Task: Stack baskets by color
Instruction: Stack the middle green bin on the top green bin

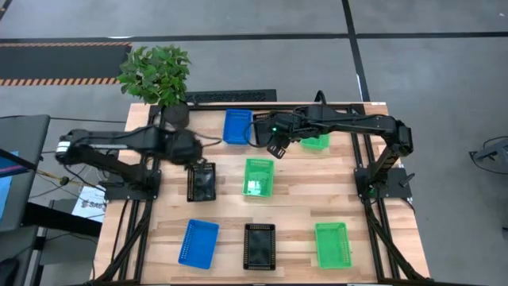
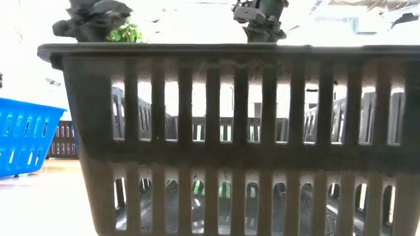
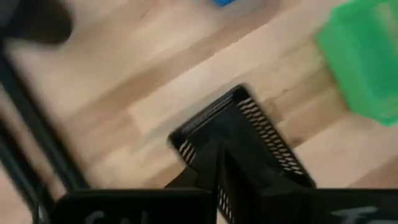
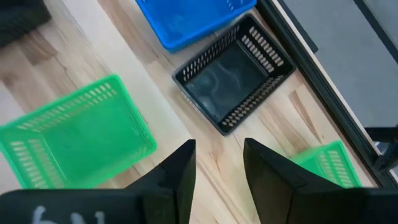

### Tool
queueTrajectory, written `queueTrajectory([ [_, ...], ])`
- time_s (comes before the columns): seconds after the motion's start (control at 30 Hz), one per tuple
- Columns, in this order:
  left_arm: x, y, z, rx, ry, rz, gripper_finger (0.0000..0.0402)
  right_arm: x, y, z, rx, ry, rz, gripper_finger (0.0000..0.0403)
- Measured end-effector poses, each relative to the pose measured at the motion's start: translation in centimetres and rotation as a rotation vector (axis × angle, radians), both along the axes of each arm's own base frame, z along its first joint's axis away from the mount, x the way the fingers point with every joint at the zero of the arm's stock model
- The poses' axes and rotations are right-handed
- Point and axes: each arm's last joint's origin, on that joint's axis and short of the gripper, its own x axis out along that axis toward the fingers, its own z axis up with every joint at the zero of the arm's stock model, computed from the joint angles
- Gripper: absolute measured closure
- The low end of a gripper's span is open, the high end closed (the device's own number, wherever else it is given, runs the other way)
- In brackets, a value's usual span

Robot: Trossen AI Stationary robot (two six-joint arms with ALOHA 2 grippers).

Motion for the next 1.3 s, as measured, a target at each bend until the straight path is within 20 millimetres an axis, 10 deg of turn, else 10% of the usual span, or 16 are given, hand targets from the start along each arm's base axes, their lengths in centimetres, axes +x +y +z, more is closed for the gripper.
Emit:
queueTrajectory([
  [0.27, -3.0, -2.5, -5.6, -0.035, 0.018, 0.173, 0.0313, 0.7, 0.4, 0.3, -0.004, -0.073, 0.017, 0.0246],
  [0.5, -3.0, -3.2, -9.6, -0.029, 0.153, 0.243, 0.0331, 0.7, 0.5, 0.3, 0.031, -0.08, 0.031, 0.0249],
  [1.07, 4.5, -3.0, -14.6, -0.176, -0.331, 0.219, 0.0374, 0.7, 2.2, 0.1, 0.087, -0.085, -0.02, 0.025],
  [1.3, 6.2, -2.2, -15.7, -0.222, -0.383, 0.197, 0.0387, 0.3, 4.1, -3.7, 0.174, -0.041, -0.184, 0.0227],
])
